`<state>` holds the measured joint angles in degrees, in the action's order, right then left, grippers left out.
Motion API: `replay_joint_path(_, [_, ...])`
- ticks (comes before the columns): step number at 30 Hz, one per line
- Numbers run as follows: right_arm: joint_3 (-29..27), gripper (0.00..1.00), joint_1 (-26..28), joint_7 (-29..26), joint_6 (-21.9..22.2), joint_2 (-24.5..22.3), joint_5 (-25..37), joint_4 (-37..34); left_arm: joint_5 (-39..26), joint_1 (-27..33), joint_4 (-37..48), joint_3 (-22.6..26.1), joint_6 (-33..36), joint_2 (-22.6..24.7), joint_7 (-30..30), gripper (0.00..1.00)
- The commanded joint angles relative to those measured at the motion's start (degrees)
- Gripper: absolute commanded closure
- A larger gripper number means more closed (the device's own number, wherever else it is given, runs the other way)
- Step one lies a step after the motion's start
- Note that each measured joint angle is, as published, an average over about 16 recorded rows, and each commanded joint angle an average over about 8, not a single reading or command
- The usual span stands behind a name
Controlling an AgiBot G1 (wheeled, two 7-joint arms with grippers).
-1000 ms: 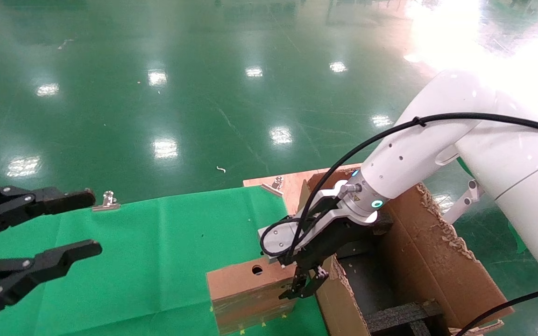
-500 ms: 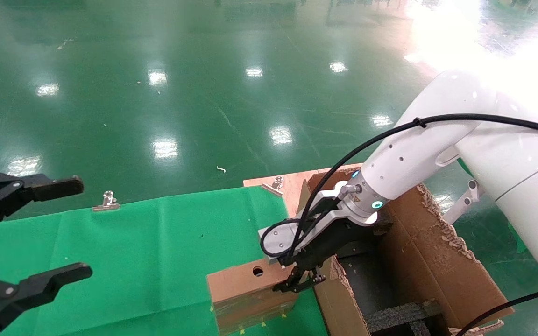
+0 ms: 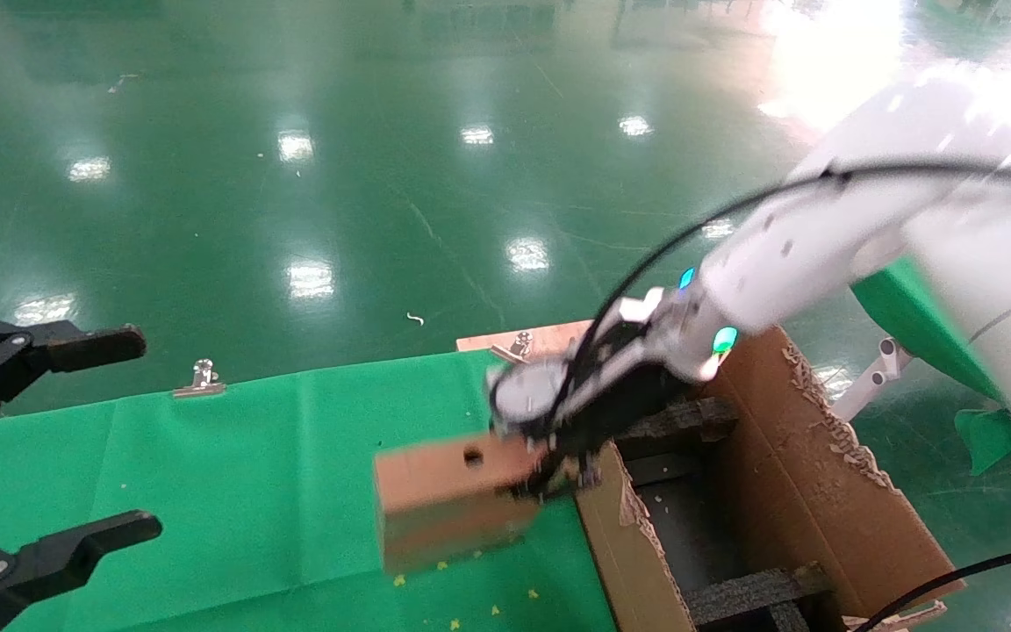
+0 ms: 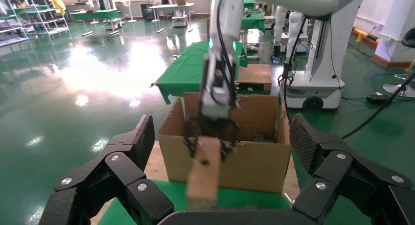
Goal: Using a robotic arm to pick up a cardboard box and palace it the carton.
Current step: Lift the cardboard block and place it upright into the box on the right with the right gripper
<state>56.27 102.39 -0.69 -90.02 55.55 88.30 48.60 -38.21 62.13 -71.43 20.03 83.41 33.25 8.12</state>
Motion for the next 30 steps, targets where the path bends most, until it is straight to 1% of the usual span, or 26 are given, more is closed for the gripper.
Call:
replay_joint_path(1, [-0.6,1.0,1.9,0.4,-0.1,-0.3,-0.9,-1.1,0.0,0.0,0.0,0.0,0.0,0.0,0.0,0.0])
replay_joint_path(6, [-0.1,1.0,9.0,2.6,-0.7,-1.1,-2.1,-4.5,0.0,0.0,0.0,0.0,0.0,0.0,0.0,0.0])
replay_joint_path(10, [1.4,1.0,14.0,4.2,-1.0,-2.1,-3.2,-6.7,0.0,0.0,0.0,0.0,0.0,0.0,0.0,0.0])
replay_joint_path(13, [3.0,1.0,16.6,4.8,-1.1,-2.9,-4.2,-7.9,0.0,0.0,0.0,0.0,0.0,0.0,0.0,0.0])
replay_joint_path(18, [6.3,1.0,19.4,4.7,-1.2,-5.2,-5.7,-8.5,0.0,0.0,0.0,0.0,0.0,0.0,0.0,0.0])
replay_joint_path(23, [10.3,1.0,22.4,3.3,-1.3,-9.6,-6.0,-7.3,0.0,0.0,0.0,0.0,0.0,0.0,0.0,0.0])
replay_joint_path(30, [17.3,1.0,26.8,-0.4,-1.4,-19.2,-4.8,-2.3,0.0,0.0,0.0,0.0,0.0,0.0,0.0,0.0])
